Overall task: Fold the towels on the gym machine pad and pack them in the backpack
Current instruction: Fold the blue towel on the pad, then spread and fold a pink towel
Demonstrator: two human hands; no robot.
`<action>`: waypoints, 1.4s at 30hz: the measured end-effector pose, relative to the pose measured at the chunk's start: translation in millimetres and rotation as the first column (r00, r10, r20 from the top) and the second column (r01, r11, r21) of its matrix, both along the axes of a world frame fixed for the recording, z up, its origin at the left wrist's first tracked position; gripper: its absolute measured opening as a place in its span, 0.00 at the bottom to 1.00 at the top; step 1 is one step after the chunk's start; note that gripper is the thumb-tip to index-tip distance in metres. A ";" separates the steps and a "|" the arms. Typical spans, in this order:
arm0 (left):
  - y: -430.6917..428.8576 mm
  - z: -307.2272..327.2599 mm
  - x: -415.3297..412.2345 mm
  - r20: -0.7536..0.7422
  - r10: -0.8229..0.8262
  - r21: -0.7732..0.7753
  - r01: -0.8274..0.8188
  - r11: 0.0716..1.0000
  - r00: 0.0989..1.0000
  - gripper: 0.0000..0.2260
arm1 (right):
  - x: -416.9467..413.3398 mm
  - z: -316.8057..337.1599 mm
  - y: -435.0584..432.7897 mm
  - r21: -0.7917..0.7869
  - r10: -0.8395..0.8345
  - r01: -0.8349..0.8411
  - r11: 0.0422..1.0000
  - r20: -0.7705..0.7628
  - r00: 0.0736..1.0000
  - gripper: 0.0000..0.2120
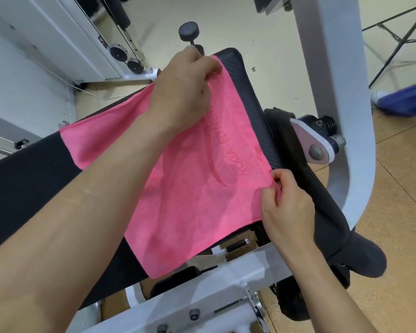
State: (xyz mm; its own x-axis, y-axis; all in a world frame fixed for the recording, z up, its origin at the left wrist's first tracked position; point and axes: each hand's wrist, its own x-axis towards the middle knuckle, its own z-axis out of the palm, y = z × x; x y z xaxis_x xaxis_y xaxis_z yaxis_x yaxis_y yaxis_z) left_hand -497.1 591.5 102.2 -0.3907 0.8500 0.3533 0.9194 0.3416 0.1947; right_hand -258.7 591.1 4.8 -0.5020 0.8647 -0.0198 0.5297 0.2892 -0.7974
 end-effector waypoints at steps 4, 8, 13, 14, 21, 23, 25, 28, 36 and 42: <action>4.0 5.3 3.4 -0.178 -0.065 -0.124 0.044 0.991 0.982 0.20 | 1.7 -1.2 2.9 0.121 -0.027 0.023 0.992 0.032 0.999 0.06; 5.9 12.7 -5.9 -0.081 -0.125 -0.237 0.103 0.966 0.989 0.20 | 2.8 -7.5 -5.4 0.283 -0.016 0.008 0.959 0.025 1.000 0.08; -15.5 6.7 -15.5 -0.065 -0.080 -0.175 0.068 0.982 0.995 0.09 | 3.7 -1.5 0.3 0.170 0.065 -0.054 0.984 -0.062 0.996 0.05; -21.5 6.7 -16.4 -0.019 -0.092 -0.144 0.089 0.986 0.996 0.06 | 3.4 1.0 2.2 0.120 0.082 -0.074 0.990 -0.057 0.995 0.06; -98.1 35.2 0.0 0.658 -0.001 0.102 -0.088 0.991 0.753 0.11 | 9.3 23.6 19.5 -0.040 0.223 -0.224 0.974 -0.040 0.974 0.11; -129.2 47.1 2.8 0.757 -0.067 0.180 -0.108 0.978 0.650 0.11 | 9.4 37.0 17.3 0.021 0.289 -0.288 0.957 -0.048 0.956 0.12; -161.7 56.5 3.0 0.801 -0.106 0.257 -0.178 0.950 0.590 0.09 | 5.0 52.5 10.1 0.099 0.335 -0.328 0.940 -0.064 0.940 0.11; -212.2 67.6 3.2 0.868 -0.191 0.366 -0.331 0.870 0.459 0.08 | -6.1 79.1 -8.2 0.173 0.440 -0.418 0.892 -0.119 0.890 0.10; -349.9 91.8 28.0 0.843 -0.319 0.513 -0.471 0.718 0.433 0.12 | -4.1 176.3 -63.5 0.041 0.659 -0.679 0.733 -0.291 0.694 0.02; -406.5 106.1 52.3 0.824 -0.376 0.555 -0.475 0.683 0.424 0.16 | 4.5 234.4 -88.9 0.006 0.651 -0.769 0.639 -0.537 0.537 0.02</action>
State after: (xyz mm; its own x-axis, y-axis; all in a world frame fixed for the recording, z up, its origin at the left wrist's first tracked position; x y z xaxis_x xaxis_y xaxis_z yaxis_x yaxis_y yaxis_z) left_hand -444.7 185.0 208.3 -0.8417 0.5057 0.1894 0.0774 -0.2341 0.9691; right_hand -254.2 502.2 239.2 -0.9414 0.2175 0.2579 -0.2149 0.2027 -0.9554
